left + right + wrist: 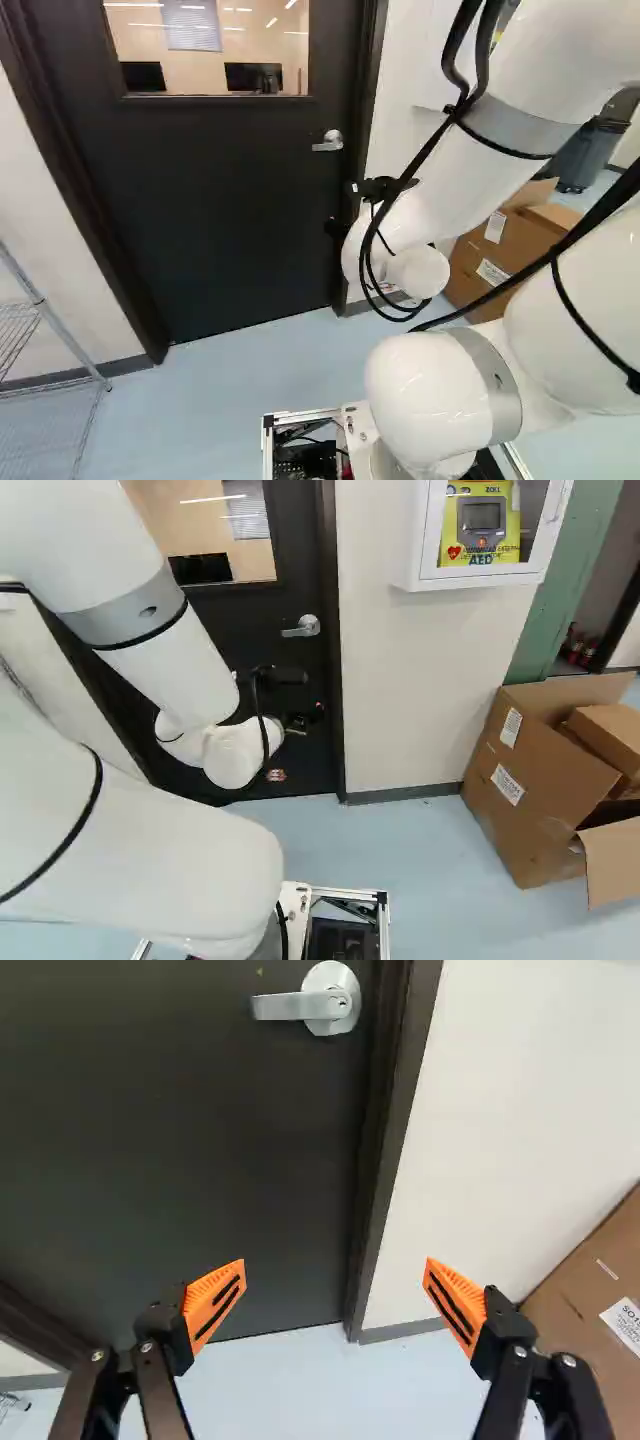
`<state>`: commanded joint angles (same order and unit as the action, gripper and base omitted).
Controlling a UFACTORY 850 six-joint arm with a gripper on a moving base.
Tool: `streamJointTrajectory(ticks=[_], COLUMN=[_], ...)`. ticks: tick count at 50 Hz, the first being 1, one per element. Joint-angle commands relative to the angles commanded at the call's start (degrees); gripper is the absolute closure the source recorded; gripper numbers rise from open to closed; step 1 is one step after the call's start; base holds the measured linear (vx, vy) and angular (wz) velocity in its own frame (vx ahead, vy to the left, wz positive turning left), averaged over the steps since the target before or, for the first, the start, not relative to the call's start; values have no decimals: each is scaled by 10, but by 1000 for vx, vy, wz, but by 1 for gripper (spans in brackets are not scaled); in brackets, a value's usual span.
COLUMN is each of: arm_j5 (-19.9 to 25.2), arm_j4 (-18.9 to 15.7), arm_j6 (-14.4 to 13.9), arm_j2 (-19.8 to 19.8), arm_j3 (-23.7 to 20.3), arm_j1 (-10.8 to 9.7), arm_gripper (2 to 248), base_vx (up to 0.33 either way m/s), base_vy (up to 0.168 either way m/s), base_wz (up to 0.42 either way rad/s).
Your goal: Open the door and move inside
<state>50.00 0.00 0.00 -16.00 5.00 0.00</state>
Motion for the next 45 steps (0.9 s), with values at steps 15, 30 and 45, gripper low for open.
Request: streamJointTrajectory(ticks=[15,30,45], arm_j5=[0,0,0], arm_j4=[0,0,0], arm_j6=[0,0,0], arm_j2=[0,0,0], arm_j3=[0,0,0], arm_j1=[0,0,0], arm_gripper=[3,3,3], base_vx=[90,65,49], base_vy=[117,144,119], base_wz=[-213,-23,-19])
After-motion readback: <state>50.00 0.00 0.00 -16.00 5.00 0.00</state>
